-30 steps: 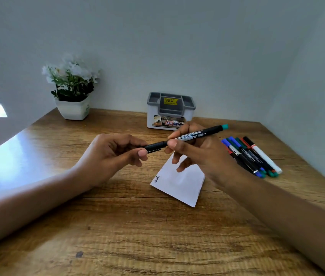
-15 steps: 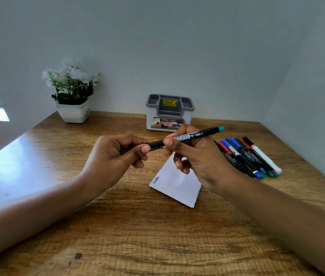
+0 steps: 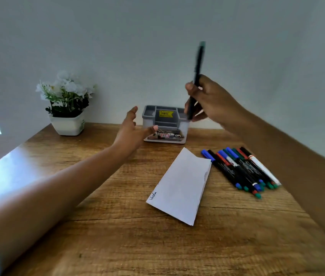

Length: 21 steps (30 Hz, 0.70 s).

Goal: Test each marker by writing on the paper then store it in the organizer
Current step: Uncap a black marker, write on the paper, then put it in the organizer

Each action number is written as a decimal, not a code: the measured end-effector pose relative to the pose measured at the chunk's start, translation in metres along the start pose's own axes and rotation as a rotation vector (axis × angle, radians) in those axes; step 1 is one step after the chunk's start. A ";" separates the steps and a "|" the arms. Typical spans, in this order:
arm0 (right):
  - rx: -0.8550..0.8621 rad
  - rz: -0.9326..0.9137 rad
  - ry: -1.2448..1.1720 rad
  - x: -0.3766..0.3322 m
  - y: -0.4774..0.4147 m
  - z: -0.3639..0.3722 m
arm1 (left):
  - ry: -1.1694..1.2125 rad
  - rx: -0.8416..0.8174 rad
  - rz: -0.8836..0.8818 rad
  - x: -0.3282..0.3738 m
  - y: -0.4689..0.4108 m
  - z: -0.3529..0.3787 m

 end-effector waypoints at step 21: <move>-0.458 -0.544 1.454 -0.001 -0.154 0.121 | -0.010 0.012 0.056 -0.013 -0.033 0.035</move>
Point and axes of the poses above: each hand's wrist, its own y-axis away from the middle knuckle, its own z-axis out of the palm, x = y × z, the point moved 8 cm from there along -y, towards the middle knuckle, and after that the axes turned 3 degrees about x, right-handed, at the moved point
